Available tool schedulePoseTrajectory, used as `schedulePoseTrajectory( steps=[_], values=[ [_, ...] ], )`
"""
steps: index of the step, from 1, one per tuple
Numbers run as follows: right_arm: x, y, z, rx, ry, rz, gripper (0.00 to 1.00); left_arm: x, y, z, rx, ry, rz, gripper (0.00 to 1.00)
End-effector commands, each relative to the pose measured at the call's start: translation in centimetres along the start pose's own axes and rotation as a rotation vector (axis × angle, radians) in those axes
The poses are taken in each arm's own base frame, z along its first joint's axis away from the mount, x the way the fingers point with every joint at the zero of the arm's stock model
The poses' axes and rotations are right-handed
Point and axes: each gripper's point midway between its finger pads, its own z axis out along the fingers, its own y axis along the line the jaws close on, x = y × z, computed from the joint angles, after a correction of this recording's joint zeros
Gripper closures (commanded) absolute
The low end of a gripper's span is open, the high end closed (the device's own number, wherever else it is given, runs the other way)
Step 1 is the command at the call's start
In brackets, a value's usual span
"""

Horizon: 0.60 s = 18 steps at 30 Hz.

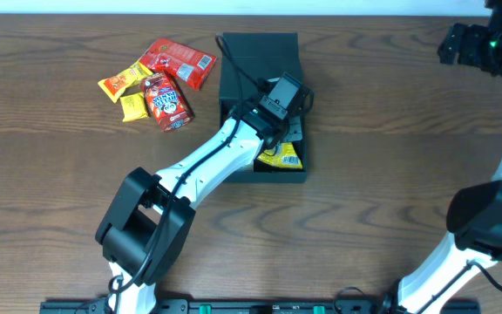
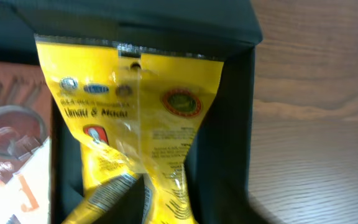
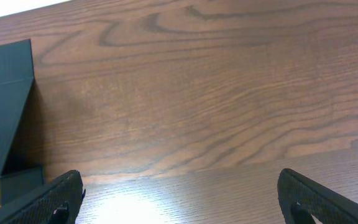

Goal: Pack container
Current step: 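Place the yellow bag into the black box's right side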

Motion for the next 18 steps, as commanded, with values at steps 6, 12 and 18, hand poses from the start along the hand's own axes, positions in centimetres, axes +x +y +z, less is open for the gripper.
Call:
schedulePoseTrajectory(
  steps=[6, 12, 18],
  values=[
    [-0.4, 0.0, -1.3, 0.000, -0.028, 0.018, 0.01, 0.2, 1.0, 2.0, -0.054, 0.005, 0.121, 0.94],
    [-0.3, 0.0, -1.3, 0.000, -0.025, 0.018, 0.01, 3.4, 1.9, 6.2, -0.050, 0.125, 0.119, 0.94],
    [-0.3, 0.0, -1.3, 0.000, -0.022, 0.019, 0.01, 3.8, 1.8, 6.4, -0.039, 0.146, 0.156, 0.94]
  ],
)
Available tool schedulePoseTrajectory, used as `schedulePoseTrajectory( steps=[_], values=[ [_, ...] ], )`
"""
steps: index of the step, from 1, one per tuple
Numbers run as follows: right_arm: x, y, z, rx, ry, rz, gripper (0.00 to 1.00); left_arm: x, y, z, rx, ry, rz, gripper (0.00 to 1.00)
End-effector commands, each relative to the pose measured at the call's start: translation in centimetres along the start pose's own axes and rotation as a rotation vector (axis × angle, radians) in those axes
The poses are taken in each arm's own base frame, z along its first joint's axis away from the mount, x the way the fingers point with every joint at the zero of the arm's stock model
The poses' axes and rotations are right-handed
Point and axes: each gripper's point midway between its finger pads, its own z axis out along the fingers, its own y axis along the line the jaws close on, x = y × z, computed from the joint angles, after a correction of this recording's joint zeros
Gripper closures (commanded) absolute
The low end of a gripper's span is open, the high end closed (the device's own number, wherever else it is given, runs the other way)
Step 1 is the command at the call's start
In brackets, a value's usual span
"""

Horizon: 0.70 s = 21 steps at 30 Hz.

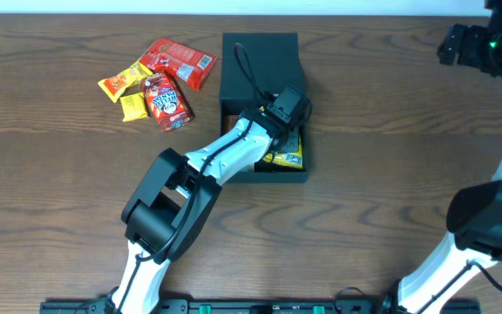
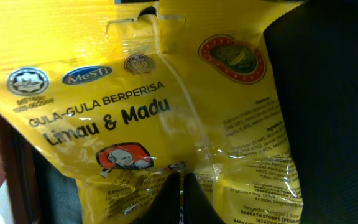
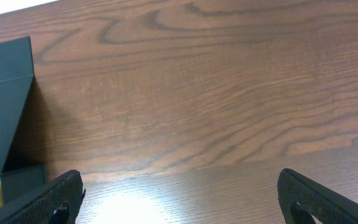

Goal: Pack container
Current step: 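Place the yellow bag into the black box's right side, then release the bag and move the left gripper to the red Hacks bag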

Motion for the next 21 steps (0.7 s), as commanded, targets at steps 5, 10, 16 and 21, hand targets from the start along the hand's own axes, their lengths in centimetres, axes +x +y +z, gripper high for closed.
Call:
schedulePoseTrajectory(
  steps=[5, 10, 16, 21],
  values=[
    [-0.5, 0.0, -1.3, 0.000, -0.029, 0.017, 0.01, -2.1, -1.7, -3.2, 0.057, -0.070, 0.066, 0.94],
    [-0.5, 0.0, -1.3, 0.000, -0.029, 0.017, 0.01, -6.7, -1.0, -10.2, 0.022, -0.281, 0.033, 0.94],
    [-0.5, 0.0, -1.3, 0.000, -0.030, 0.017, 0.01, -13.6, 6.5, -18.2, -0.253, -0.632, -0.121, 0.87],
    [-0.5, 0.0, -1.3, -0.004, -0.029, 0.017, 0.01, -16.8, 10.6, -17.3, -0.226, -0.661, -0.216, 0.44]
  ],
)
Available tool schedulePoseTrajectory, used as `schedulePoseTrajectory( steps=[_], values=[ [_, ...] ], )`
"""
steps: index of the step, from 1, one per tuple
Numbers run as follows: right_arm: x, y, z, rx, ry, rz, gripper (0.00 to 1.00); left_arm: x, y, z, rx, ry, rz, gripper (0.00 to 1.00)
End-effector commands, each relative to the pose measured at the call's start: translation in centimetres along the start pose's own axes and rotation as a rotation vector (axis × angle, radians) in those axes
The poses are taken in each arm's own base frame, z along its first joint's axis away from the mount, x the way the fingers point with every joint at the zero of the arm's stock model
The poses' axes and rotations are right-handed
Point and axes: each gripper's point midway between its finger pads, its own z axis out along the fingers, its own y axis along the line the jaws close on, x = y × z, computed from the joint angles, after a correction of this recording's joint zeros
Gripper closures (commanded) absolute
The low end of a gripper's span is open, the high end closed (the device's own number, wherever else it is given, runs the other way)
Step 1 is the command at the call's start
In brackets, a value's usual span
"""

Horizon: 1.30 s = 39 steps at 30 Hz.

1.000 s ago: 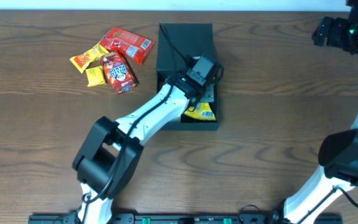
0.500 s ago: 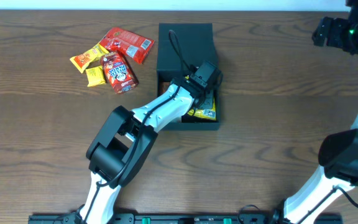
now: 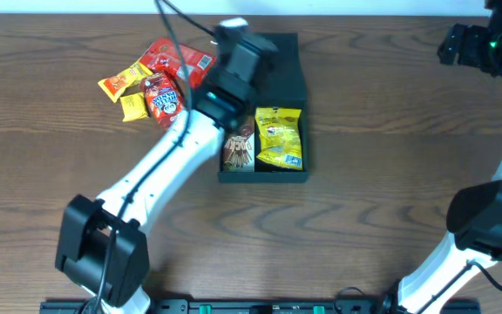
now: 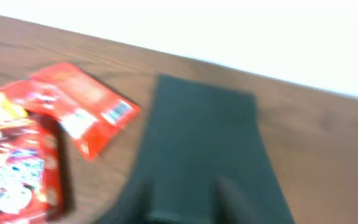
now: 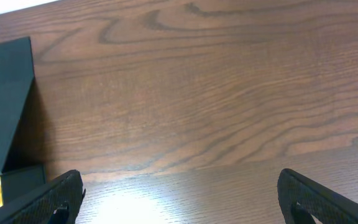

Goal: Pack container
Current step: 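Release the bag and move the left gripper to the red Hacks bag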

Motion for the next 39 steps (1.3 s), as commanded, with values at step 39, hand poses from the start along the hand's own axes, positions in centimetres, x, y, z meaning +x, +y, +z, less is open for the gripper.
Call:
schedulePoseTrajectory(
  steps=[39],
  values=[
    [0.1, 0.3, -1.3, -0.010, -0.005, 0.019, 0.01, 9.7, 12.7, 15.8, -0.154, 0.313, -0.667, 0.29]
  ],
)
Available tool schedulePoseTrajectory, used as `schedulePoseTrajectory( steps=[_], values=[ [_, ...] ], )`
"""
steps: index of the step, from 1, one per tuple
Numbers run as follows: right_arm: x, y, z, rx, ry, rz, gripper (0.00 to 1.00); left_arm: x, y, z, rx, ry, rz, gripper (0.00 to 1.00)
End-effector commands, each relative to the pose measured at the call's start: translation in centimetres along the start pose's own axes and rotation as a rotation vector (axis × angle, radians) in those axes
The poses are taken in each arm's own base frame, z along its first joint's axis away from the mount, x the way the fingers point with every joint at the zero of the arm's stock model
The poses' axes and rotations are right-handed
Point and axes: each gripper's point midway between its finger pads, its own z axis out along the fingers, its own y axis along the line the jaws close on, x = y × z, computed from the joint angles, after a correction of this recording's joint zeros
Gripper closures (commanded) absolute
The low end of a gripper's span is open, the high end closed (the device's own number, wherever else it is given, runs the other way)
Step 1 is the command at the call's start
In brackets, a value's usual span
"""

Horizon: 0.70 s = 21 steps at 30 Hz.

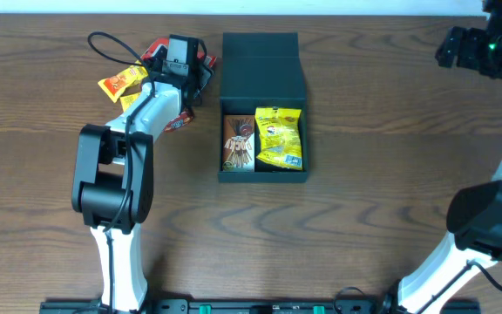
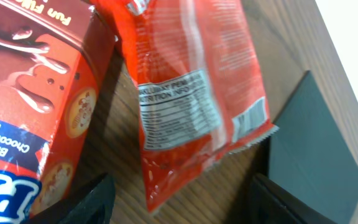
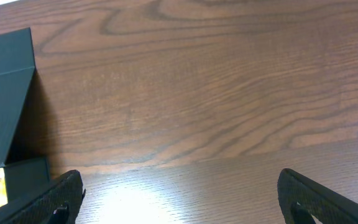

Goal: Pack container
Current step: 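Release the bag and move the left gripper to the red Hacks bag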

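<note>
The black container (image 1: pixel 262 166) lies open, lid (image 1: pixel 262 65) folded back, holding a brown packet (image 1: pixel 239 145) and a yellow packet (image 1: pixel 279 138). My left gripper (image 1: pixel 186 70) hovers open low over the snack pile left of the box. In its wrist view a red packet (image 2: pixel 191 99) lies just ahead of the left gripper (image 2: pixel 185 208), a red biscuit box (image 2: pixel 36 112) is on the left, and the container's corner (image 2: pixel 316 137) is on the right. My right gripper (image 3: pixel 179 199) is open, high over bare table at the far right.
Yellow candy wrappers (image 1: pixel 118 83) lie at the left end of the pile. The left arm crosses the red biscuit box (image 1: pixel 179 120). The right arm (image 1: pixel 473 48) stands at the table's back right corner. The table's far edge runs just behind the pile.
My left gripper has moved from above the container's lid to low over the snack pile on its left, now facing the red packet. The right arm has hardly moved.
My left gripper was down in the container at the yellow packet, then pressed close over it. Later it was up by the lid, with the yellow packet left lying beside the brown one. Now it is open over the red packet in the pile.
</note>
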Motion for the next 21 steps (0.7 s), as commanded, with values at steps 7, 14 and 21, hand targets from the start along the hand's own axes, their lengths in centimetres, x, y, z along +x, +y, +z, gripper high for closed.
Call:
schedulePoseTrajectory(
  steps=[7, 14, 21],
  values=[
    [-0.6, 0.1, -1.3, -0.002, -0.036, 0.029, 0.01, -0.5, 1.5, 2.3, -0.019, -0.013, -0.023, 0.30],
    [-0.5, 0.1, -1.3, -0.003, -0.031, 0.030, 0.01, -1.2, 0.6, 3.0, 0.044, -0.020, -0.037, 0.36],
    [-0.5, 0.1, -1.3, -0.003, -0.031, 0.041, 0.01, -2.0, 0.6, 3.0, 0.065, -0.016, -0.037, 0.94]
  ],
)
